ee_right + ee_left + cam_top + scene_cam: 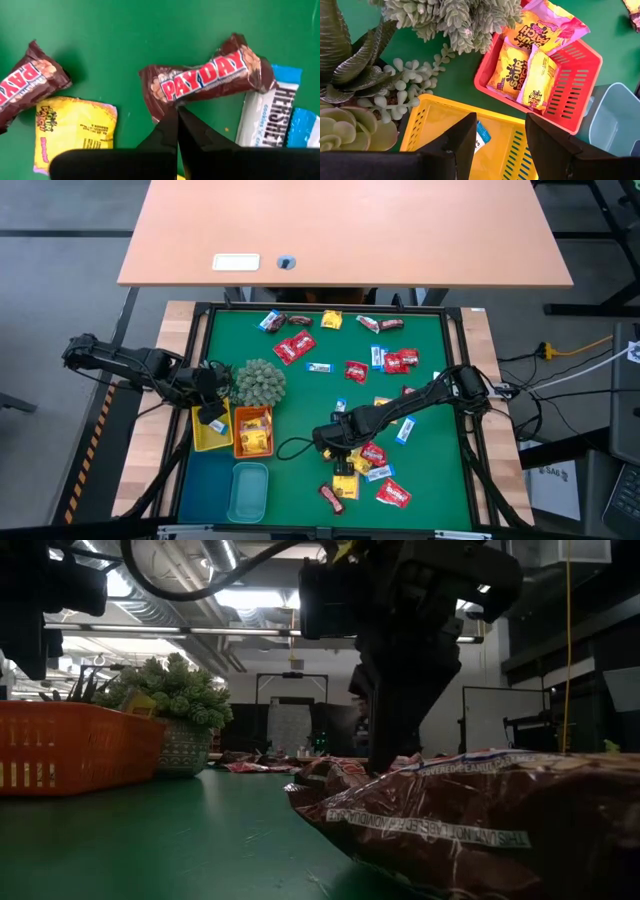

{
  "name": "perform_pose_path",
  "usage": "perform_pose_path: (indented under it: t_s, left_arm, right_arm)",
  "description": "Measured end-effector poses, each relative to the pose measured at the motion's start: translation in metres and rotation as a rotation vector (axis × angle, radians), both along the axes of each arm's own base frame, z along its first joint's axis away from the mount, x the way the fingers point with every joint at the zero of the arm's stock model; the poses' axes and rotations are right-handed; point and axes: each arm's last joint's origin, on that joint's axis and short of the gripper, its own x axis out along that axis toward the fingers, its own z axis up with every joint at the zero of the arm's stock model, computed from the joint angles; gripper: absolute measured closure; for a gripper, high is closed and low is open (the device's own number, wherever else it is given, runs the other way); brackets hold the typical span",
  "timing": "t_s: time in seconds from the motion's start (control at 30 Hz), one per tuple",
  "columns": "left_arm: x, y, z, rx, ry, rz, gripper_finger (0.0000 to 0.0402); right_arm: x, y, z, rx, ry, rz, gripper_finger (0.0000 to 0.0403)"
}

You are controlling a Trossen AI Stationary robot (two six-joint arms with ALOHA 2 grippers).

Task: Sort candy
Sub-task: Put the brown chocolate into the green bin

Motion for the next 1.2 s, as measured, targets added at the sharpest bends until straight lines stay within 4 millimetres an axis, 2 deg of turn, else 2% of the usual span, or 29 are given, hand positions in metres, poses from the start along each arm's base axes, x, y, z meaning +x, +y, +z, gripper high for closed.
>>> perform_pose_path:
  t_s: [0.13, 0.3, 0.5, 0.73, 0.87, 1.2]
  left_arm:
    - [0.000, 0.000, 0.000, 0.000, 0.000, 0.000, 0.0240]
    - [0.000, 0.000, 0.000, 0.000, 0.001, 0.000, 0.0240]
    - [0.000, 0.000, 0.000, 0.000, 0.000, 0.001, 0.0240]
    - [0.000, 0.000, 0.000, 0.000, 0.000, 0.000, 0.0240]
    - [0.000, 0.000, 0.000, 0.000, 0.001, 0.000, 0.0240]
    - [0.000, 0.000, 0.000, 0.000, 0.000, 0.000, 0.0240]
  right_arm:
    - [0.000, 0.001, 0.000, 0.027, 0.012, -0.021, 0.0394]
    - [-0.001, 0.001, 0.001, 0.176, 0.075, -0.044, 0.0361]
    - [0.000, -0.003, 0.002, 0.253, 0.134, -0.174, 0.0280]
    - [0.002, -0.005, 0.001, 0.189, 0.103, -0.250, 0.0205]
    - [0.005, -0.005, 0.002, 0.197, 0.096, -0.387, 0.0189]
    - [0.010, -0.007, 0.004, 0.192, 0.035, -0.649, 0.0187]
